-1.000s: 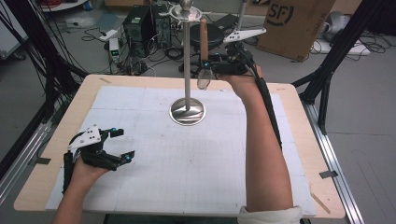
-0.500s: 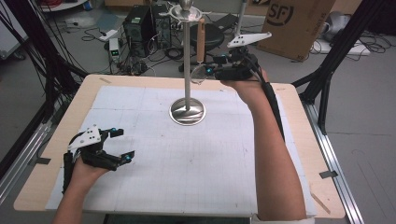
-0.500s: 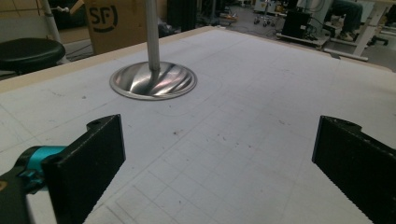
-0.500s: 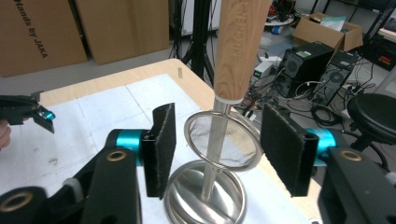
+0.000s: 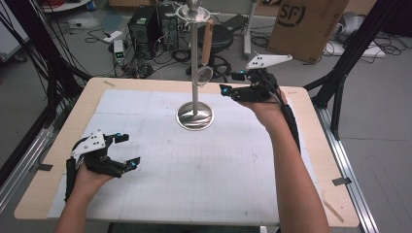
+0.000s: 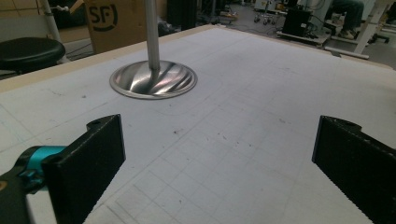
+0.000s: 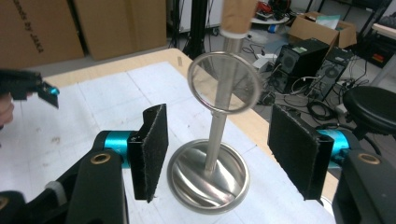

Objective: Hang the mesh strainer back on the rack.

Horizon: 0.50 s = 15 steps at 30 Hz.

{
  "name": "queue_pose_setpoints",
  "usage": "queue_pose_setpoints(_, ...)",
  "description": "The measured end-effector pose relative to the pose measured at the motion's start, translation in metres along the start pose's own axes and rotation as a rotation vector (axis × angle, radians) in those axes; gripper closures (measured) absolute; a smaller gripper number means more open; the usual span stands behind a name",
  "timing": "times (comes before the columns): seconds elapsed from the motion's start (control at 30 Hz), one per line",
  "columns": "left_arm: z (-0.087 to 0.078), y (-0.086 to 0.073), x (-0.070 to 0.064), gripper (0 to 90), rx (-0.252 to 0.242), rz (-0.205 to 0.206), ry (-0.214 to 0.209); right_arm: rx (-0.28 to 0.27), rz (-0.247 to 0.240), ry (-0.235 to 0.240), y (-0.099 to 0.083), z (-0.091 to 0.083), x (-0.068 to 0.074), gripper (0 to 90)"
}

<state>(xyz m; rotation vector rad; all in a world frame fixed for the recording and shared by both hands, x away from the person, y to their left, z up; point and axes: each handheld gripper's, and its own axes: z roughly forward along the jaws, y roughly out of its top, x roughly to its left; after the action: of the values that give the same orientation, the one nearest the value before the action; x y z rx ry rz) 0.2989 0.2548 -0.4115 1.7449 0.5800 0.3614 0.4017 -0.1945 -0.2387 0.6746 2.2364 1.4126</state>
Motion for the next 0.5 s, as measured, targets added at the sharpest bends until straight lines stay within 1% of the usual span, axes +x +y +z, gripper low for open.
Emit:
queue_pose_setpoints(0.17,0.000,0.000,0.000,3.1,0.000,0.000,0.000,-0.009,-0.004,0.017,-0.008,-0.005,0.005,37.4)
queue_pose_setpoints(0.4,0.000,0.000,0.000,3.1,-0.001,-0.001,0.000,-0.045,0.014,0.027,-0.022,-0.013,0.014,35.6)
queue_pose_setpoints(0.5,0.001,0.000,-0.001,3.1,-0.001,-0.001,-0.002,-0.049,0.019,0.032,-0.027,-0.014,0.019,34.1)
